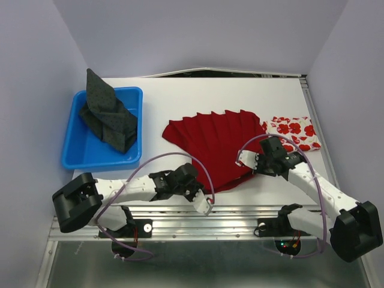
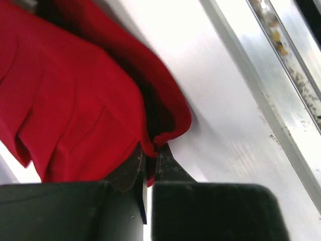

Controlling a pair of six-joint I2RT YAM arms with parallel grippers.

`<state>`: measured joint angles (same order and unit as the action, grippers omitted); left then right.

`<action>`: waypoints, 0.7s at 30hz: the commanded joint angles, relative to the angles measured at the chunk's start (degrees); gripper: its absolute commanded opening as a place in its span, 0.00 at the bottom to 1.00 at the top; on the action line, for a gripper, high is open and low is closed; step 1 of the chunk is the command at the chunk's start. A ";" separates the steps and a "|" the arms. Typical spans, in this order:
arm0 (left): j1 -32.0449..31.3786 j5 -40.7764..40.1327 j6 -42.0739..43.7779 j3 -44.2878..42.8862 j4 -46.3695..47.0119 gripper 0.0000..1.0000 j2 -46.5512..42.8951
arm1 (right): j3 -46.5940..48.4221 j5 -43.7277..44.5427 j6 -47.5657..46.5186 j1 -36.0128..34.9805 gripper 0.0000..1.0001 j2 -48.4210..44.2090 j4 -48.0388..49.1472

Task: Fold and stack the skirts
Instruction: Flatten the skirt out

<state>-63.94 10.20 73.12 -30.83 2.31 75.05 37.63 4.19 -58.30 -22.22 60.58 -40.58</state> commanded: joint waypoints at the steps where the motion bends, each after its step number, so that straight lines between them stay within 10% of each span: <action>1: 9.42 5.96 -17.16 -12.97 -6.57 0.00 -7.01 | 3.15 1.26 -0.58 -0.37 0.01 -1.34 1.20; 10: 38.52 17.05 -31.98 -40.68 -20.14 0.00 -4.39 | 29.29 2.23 1.52 1.82 0.01 12.27 -0.99; 21: 42.67 17.66 -37.35 -45.90 -21.46 0.00 -9.10 | 61.76 0.56 2.49 2.35 0.01 24.51 -24.87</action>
<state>-22.22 28.14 37.50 -73.97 -17.93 72.51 91.96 2.44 -56.55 -21.34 86.72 -51.64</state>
